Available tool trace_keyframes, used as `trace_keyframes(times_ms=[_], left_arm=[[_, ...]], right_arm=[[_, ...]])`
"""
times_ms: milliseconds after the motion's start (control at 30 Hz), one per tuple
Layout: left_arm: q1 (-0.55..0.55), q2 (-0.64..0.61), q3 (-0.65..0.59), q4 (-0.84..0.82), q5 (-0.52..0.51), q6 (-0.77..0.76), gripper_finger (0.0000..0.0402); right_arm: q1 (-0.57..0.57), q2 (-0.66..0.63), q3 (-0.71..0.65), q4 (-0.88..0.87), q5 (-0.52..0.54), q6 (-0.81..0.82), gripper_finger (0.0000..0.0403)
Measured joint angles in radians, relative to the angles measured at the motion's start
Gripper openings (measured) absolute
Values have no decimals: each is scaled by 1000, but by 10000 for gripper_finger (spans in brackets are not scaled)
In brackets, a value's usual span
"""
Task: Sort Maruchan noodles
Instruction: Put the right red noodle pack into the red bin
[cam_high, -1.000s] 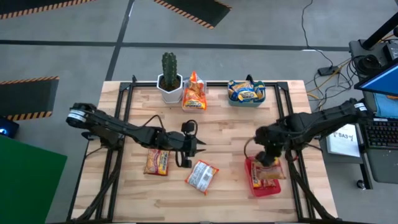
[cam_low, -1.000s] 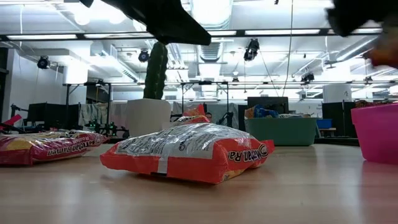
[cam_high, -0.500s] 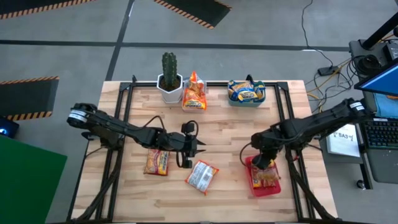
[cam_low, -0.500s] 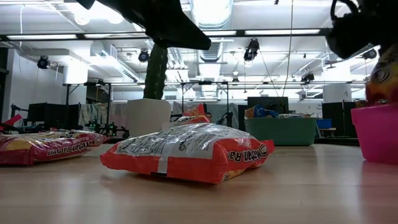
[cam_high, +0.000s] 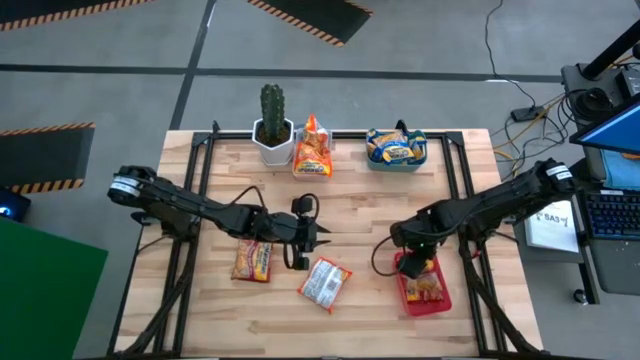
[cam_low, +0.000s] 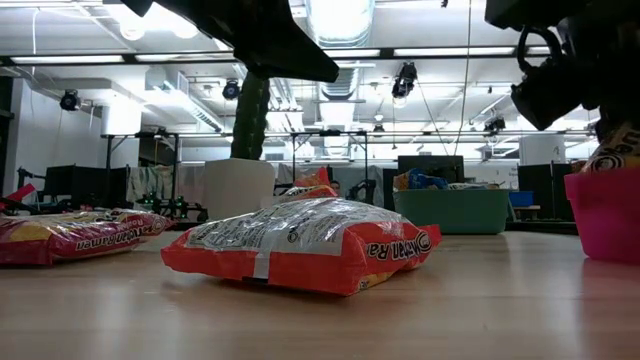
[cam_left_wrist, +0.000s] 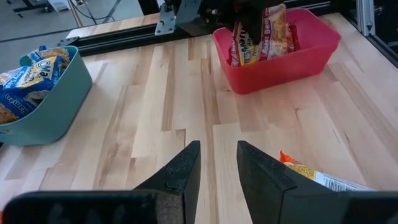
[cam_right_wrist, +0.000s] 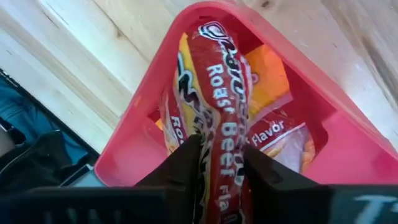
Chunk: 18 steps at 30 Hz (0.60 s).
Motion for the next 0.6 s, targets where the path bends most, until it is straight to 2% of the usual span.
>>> trace_keyframes(times_ms=[167,333,467,600], left_arm=[[0,0,0,0,0,0,88],[0,0,0,-4,0,0,88],[0,0,0,-28,0,12,88],[0,-8,0,-53,-23,44,88]], right_arm=[[0,-12,0,-28,1,-4,128],[0,-45,22,-161,1,1,173],[0,-79,58,-262,44,7,188],[0,-110,116,-356,105,46,181]])
